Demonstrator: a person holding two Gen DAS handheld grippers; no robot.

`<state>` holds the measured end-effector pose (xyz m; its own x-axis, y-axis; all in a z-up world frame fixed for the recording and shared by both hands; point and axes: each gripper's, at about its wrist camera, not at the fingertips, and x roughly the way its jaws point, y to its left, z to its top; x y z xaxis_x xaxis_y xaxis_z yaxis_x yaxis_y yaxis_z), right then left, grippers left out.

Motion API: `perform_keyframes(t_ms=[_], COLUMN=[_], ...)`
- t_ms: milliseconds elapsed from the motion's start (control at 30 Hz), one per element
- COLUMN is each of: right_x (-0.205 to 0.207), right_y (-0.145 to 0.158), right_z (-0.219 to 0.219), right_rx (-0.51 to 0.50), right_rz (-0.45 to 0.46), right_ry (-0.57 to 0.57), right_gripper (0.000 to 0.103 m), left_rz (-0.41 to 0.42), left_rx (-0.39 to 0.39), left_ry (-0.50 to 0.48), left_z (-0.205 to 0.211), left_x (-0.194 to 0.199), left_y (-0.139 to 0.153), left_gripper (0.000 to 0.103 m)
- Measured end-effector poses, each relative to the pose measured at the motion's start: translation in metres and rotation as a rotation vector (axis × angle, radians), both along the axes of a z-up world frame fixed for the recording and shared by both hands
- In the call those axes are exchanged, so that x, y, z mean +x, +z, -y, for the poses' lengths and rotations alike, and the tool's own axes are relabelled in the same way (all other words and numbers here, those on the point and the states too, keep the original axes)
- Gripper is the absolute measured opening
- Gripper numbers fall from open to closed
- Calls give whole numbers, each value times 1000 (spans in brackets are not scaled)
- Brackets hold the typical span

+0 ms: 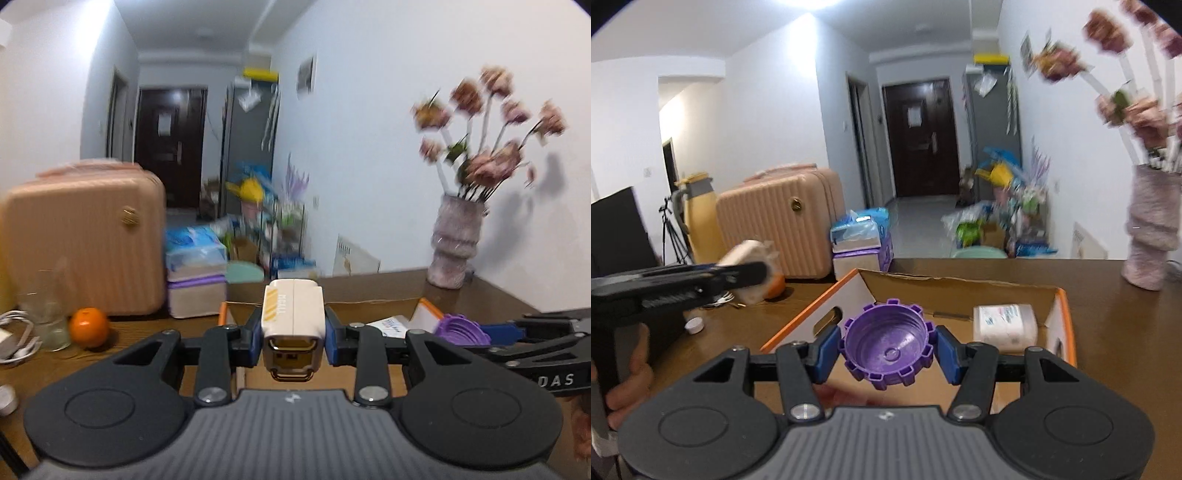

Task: Organize rigid objects
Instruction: 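Carry both items into the box and open both grippers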

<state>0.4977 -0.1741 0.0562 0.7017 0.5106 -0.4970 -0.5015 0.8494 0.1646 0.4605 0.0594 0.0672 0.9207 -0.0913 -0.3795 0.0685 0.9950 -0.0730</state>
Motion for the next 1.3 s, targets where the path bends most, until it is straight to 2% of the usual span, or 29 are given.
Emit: perform_keyframes(t_ms=[133,233,333,467,567,667,733,800,900,1033,1200,1300], right_x=[87,134,166,187,197,198,195,186,170,136,82,43], right_y=[-17,-39,-58,-75,-85,-87,-83,-71,-48,-10,32,49], right_z=[-20,-35,-47,-63,-70,-75,-76,-74,-66,-49,-29,-20], right_rx=[-22,-86,-115,-186,-210,-232,-244,-249,-250,-214,-195,-192], right_rz=[-150,-216,-282,-292,-306,-300,-284,-255,-232,-194,-128,-79], right_ry=[-24,-60,-77,-85,-90,-119,-121,-126,-131,-139,-143,-130], right_gripper=[54,54,54,54,55,55,61,66,67,71,79,83], left_rz=[-150,-251,-323,-390,-385,-384,-378,-360,-346,-287,-188,-147], left_rx=[15,33,18,13,37,53,61,70,61,58,28,61], left_ry=[21,30,38,69,73,58,62,79,92,106,141,141], left_z=[2,1,-4,-10,-6,-3,-4,-7,-14,-20,-24,-20], left_x=[83,129,153,175,181,179,174,165,149,112,48,9], left_y=[-24,-50,-65,-75,-72,-67,-61,-51,-31,5,40,50], left_gripper=[32,32,32,32,34,35,35,37,40,52,54,61])
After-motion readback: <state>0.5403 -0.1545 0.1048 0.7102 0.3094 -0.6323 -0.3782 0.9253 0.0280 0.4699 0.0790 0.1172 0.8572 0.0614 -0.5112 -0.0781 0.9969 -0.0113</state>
